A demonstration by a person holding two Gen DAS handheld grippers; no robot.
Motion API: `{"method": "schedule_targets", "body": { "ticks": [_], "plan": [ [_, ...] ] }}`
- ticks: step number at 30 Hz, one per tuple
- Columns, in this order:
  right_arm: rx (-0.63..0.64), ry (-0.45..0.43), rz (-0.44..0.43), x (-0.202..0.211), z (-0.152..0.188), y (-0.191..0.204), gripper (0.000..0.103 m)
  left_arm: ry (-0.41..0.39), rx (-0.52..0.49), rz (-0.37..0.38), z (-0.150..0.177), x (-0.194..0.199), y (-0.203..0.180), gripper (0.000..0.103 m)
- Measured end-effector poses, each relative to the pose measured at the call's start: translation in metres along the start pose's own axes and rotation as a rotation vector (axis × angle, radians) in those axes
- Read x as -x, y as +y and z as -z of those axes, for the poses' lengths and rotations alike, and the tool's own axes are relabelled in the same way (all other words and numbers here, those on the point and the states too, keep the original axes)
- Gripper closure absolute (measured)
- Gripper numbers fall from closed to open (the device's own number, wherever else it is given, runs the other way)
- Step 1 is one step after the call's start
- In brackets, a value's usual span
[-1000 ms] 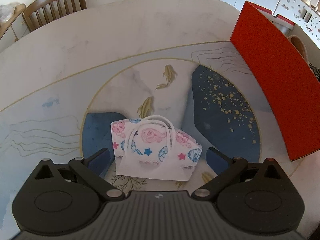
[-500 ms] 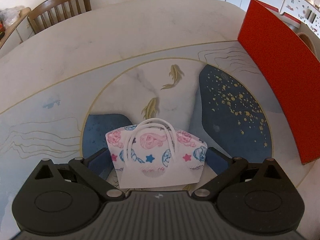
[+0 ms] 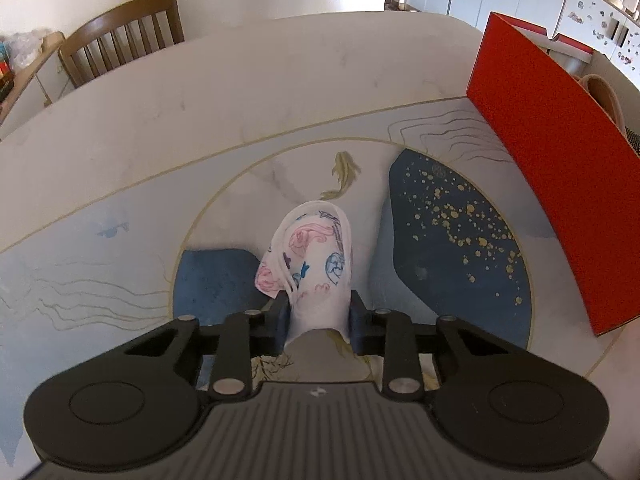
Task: Organize objects
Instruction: 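Lift and carry the white packet toward the box with the left gripper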
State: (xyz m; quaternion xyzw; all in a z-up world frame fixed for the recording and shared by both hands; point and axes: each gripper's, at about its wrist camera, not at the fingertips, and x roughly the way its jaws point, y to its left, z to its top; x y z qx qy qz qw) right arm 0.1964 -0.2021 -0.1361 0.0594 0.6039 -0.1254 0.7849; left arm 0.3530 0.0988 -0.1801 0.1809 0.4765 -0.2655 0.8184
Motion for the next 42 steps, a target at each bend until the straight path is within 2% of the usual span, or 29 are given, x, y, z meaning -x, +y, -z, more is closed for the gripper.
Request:
{"method": "schedule_targets", "body": {
  "ticks": [8, 18, 27, 35, 42],
  "plan": [
    [0.002, -0.009, -0.002, 0.002, 0.002, -0.001, 0.098, -0.028, 0.006, 0.023, -0.008, 0.015, -0.012, 0.079],
    [-0.002, -0.024, -0.019, 0.003, 0.003, -0.004, 0.098, -0.118, -0.047, 0.163, -0.04, 0.063, -0.055, 0.078],
    [-0.002, -0.036, -0.033, 0.004, 0.005, -0.006, 0.098, -0.173, -0.166, 0.272, -0.07, 0.093, -0.112, 0.078],
    [0.002, -0.044, -0.047, 0.007, 0.006, -0.009, 0.097, -0.182, -0.285, 0.317, -0.092, 0.091, -0.167, 0.078],
    [0.001, -0.053, -0.06, 0.012, 0.004, -0.011, 0.097, -0.149, -0.354, 0.331, -0.109, 0.07, -0.206, 0.078]
  ]
}}
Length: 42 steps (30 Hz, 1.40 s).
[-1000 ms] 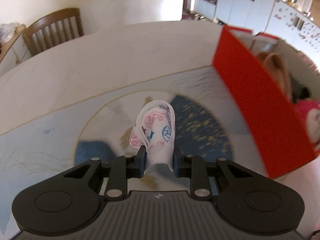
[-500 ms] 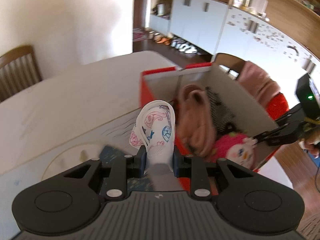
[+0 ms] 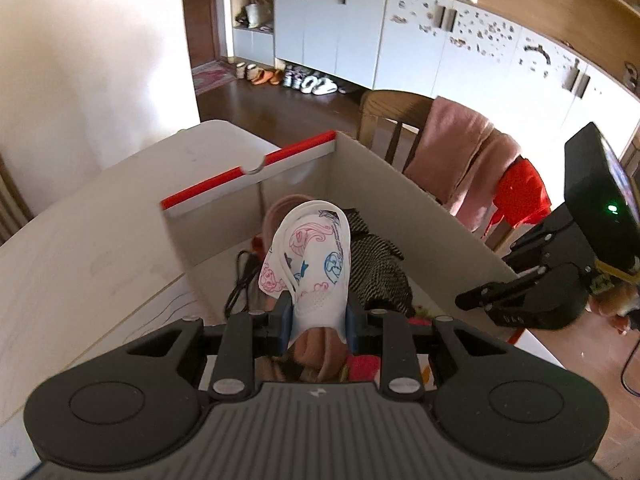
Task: Organize objects
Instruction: 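Lift and carry the white packet toward the box with the left gripper, then lower the white packet into the box and open the left gripper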
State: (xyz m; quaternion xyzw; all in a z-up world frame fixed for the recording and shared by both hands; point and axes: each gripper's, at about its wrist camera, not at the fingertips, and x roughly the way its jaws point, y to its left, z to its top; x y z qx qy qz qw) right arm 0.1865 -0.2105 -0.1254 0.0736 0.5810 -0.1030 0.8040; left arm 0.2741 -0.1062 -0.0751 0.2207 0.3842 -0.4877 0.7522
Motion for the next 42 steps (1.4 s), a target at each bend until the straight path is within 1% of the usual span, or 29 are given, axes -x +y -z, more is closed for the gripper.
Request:
{"method": "schedule_targets", "body": {
  "ticks": [4, 11, 17, 23, 28, 29, 30, 31, 32, 33, 35, 42],
  "plan": [
    [0.001, 0.0, -0.001, 0.0, 0.0, 0.0, 0.097, 0.02, -0.027, 0.007, -0.014, -0.018, -0.012, 0.078],
    [-0.001, -0.003, -0.01, 0.0, 0.0, -0.001, 0.096, 0.063, -0.072, -0.001, -0.024, -0.043, -0.022, 0.078],
    [-0.008, -0.005, -0.016, 0.0, 0.0, -0.002, 0.096, 0.11, -0.077, -0.012, -0.026, -0.065, -0.026, 0.078],
    [-0.007, -0.005, -0.015, 0.001, 0.001, -0.002, 0.096, 0.146, -0.067, -0.026, -0.025, -0.076, -0.024, 0.078],
    [-0.009, -0.005, -0.015, 0.001, 0.001, -0.002, 0.096, 0.171, -0.072, -0.034, -0.024, -0.084, -0.022, 0.072],
    [-0.009, -0.006, -0.014, 0.001, 0.001, -0.002, 0.096, 0.173, -0.075, -0.031, -0.024, -0.085, -0.022, 0.067],
    [-0.01, -0.007, -0.013, 0.001, 0.001, -0.002, 0.096, 0.174, -0.075, -0.027, -0.024, -0.085, -0.022, 0.056],
    [-0.012, -0.008, -0.013, 0.001, 0.002, -0.002, 0.096, 0.171, -0.07, -0.02, -0.024, -0.085, -0.022, 0.05],
    [-0.013, -0.009, -0.013, 0.001, 0.002, -0.002, 0.096, 0.165, -0.066, -0.018, -0.023, -0.084, -0.022, 0.037],
    [-0.014, -0.01, -0.014, 0.002, 0.002, -0.002, 0.096, 0.154, -0.059, -0.021, -0.023, -0.082, -0.021, 0.029],
    [-0.014, -0.013, -0.015, 0.003, 0.003, -0.002, 0.096, 0.141, -0.052, -0.016, -0.021, -0.079, -0.02, 0.027],
    [-0.002, -0.023, -0.021, 0.007, 0.004, -0.002, 0.095, 0.127, 0.008, -0.013, -0.015, -0.07, -0.012, 0.025]
  ]
}}
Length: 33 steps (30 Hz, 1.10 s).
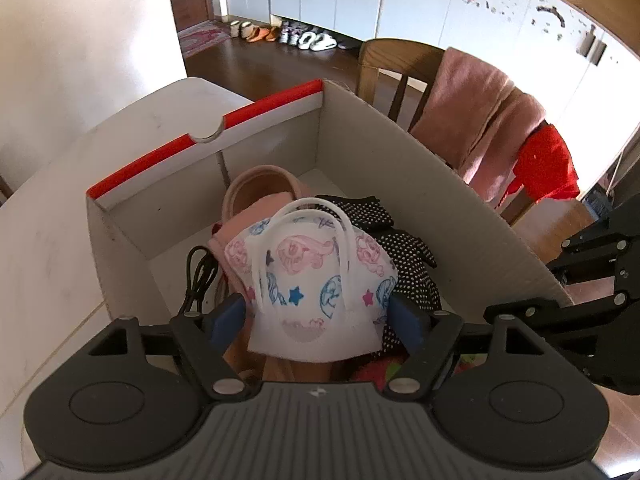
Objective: Organize objects
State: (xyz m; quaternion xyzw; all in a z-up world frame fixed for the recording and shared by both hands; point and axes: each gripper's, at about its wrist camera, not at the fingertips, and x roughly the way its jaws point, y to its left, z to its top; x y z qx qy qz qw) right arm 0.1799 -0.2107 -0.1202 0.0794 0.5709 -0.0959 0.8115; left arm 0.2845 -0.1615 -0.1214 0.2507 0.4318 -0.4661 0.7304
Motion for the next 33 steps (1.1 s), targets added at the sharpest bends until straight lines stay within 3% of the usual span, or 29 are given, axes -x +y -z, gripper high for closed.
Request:
{"method": "schedule_targets", "body": {
  "ticks": [16, 24, 33],
  "plan": [
    [0.037, -0.075, -0.034, 0.029, 0.008, -0.003, 0.092, -0.117, 0.089, -0.028, 0.026, 0.053, -0.002, 0.02],
    [0.023, -0.112, -0.032, 0.042, 0.011, -0.007, 0.089, -0.106, 0.103, -0.028, 0.04, 0.059, -0.006, 0.019],
    [-0.037, -0.226, -0.053, 0.067, 0.015, -0.001, 0.083, -0.187, 0.145, -0.033, 0.054, 0.08, -0.004, 0.019]
  ]
}}
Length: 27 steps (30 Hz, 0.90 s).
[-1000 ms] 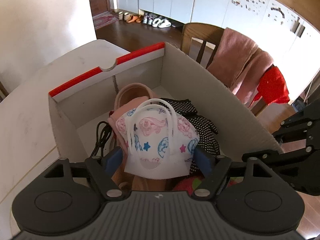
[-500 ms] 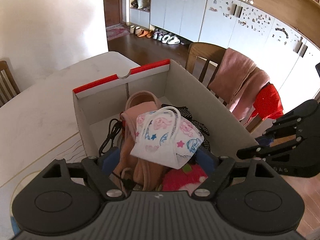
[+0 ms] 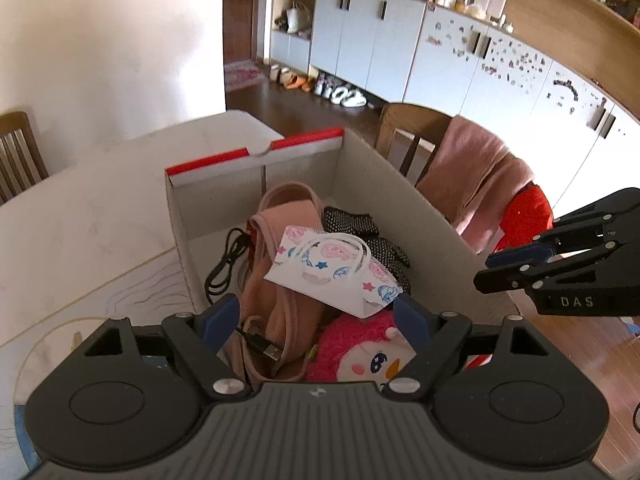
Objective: Organize objects
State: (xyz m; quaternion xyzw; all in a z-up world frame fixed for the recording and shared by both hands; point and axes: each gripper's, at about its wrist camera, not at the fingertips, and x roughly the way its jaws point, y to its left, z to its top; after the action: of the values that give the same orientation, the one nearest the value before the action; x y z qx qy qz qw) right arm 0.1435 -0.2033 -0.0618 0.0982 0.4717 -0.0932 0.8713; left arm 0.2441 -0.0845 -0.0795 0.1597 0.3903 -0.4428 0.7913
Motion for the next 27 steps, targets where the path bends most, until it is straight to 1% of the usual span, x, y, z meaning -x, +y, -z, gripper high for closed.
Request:
{"method": "schedule_targets", "body": {
  "ticks": [1, 5, 7, 10, 14, 15, 16, 18, 20, 21, 22, 24, 25, 27],
  "plan": [
    [-0.005, -0.013, -0.004, 0.003, 0.0, 0.002, 0.082, -0.008, 0.003, -0.004, 0.001, 0.003, 0.0, 0.019],
    [0.015, -0.074, 0.0, 0.017, 0.002, 0.017, 0.074, -0.056, 0.015, -0.012, 0.007, 0.019, 0.003, 0.019],
    [0.005, -0.103, -0.019, 0.025, 0.004, 0.022, 0.072, -0.077, 0.014, -0.007, 0.01, 0.028, 0.004, 0.019],
    [-0.003, -0.146, -0.039, 0.038, 0.007, 0.03, 0.066, -0.099, 0.003, -0.027, 0.013, 0.038, 0.005, 0.019],
    [-0.013, -0.198, -0.04, 0.049, 0.012, 0.036, 0.057, -0.123, 0.005, -0.023, 0.018, 0.051, 0.009, 0.009],
    [-0.02, -0.209, -0.047, 0.052, 0.013, 0.037, 0.054, -0.127, 0.008, -0.019, 0.02, 0.053, 0.01, 0.006],
    [-0.025, -0.216, -0.051, 0.053, 0.015, 0.038, 0.051, -0.131, 0.011, -0.014, 0.021, 0.055, 0.011, 0.006],
    [-0.03, -0.236, -0.056, 0.055, 0.018, 0.041, 0.043, -0.138, 0.018, -0.003, 0.023, 0.059, 0.013, 0.004],
    [-0.024, -0.26, -0.061, 0.059, 0.021, 0.045, 0.039, -0.144, 0.025, 0.01, 0.026, 0.064, 0.014, 0.002],
    [-0.017, -0.275, -0.065, 0.061, 0.022, 0.048, 0.034, -0.15, 0.028, 0.014, 0.028, 0.066, 0.014, 0.001],
    [-0.011, -0.286, -0.07, 0.062, 0.023, 0.05, 0.031, -0.155, 0.03, 0.017, 0.029, 0.068, 0.015, 0.001],
    [-0.009, -0.313, -0.071, 0.066, 0.027, 0.054, 0.022, -0.163, 0.036, 0.032, 0.03, 0.073, 0.016, 0.0],
    [-0.008, -0.322, -0.074, 0.067, 0.028, 0.056, 0.02, -0.169, 0.038, 0.036, 0.031, 0.075, 0.016, 0.0],
    [-0.007, -0.341, -0.076, 0.071, 0.031, 0.058, 0.013, -0.179, 0.041, 0.044, 0.033, 0.081, 0.017, 0.0]
  ]
}}
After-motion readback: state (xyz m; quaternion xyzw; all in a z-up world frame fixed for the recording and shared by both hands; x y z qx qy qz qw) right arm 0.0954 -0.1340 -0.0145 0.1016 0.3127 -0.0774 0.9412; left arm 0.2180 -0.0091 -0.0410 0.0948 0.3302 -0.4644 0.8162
